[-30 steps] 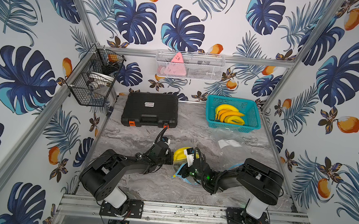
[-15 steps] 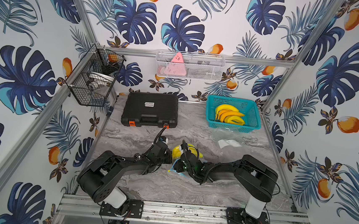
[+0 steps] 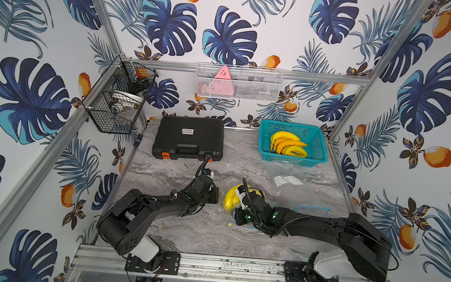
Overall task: Open the zip-top bag and take out the banana
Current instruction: Pick up the banana from the zipper food storage bag.
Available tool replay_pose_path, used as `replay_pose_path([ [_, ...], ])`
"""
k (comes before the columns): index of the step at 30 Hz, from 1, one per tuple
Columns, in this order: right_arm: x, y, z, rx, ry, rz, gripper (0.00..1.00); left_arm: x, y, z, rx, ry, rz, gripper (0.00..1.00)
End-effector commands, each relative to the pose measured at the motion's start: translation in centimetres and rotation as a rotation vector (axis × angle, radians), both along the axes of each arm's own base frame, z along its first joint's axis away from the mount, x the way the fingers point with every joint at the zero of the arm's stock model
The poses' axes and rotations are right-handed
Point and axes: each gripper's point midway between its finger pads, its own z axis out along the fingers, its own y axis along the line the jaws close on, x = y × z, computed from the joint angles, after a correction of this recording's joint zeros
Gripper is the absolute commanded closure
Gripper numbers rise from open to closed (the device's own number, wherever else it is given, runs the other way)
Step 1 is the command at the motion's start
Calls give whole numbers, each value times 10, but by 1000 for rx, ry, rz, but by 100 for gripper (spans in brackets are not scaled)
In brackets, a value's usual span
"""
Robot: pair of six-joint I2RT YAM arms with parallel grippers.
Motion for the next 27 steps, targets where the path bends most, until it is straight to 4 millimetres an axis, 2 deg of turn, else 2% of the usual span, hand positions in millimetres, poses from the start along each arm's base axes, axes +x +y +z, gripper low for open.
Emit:
replay_pose_path([
  [1, -35, 1, 13, 46, 74, 166, 87, 19, 35, -1, 144, -15, 128, 100],
  [4, -51, -12, 36, 68, 64, 212, 87, 39, 51, 9, 217, -27, 183, 100],
  [6, -59, -26, 62, 106, 19, 223, 87, 52, 58, 11, 265, -32, 209, 100],
  [9, -62, -50, 108, 187, -92, 188, 85, 73, 63, 8, 298, -20, 227, 100],
  [12, -63, -71, 134, 235, -157, 130, 84, 87, 63, 12, 319, -37, 230, 100],
  [14, -58, -79, 131, 220, -170, 88, 84, 94, 51, 20, 265, -33, 188, 100],
  [17, -48, -72, 115, 185, -176, 78, 90, 88, 23, 44, 66, -71, 111, 100],
  [19, -41, -69, 111, 154, -203, 85, 91, 79, 21, 64, -23, -121, 98, 100],
  [21, -30, -76, 111, 106, -255, 48, 92, 69, 25, 73, -85, -102, 86, 98],
  [24, -19, -88, 109, 70, -320, 4, 93, 52, 20, 79, -189, -40, 19, 72],
  [27, -10, -94, 109, 95, -362, -37, 93, 29, 12, 73, -297, 51, -20, 61],
])
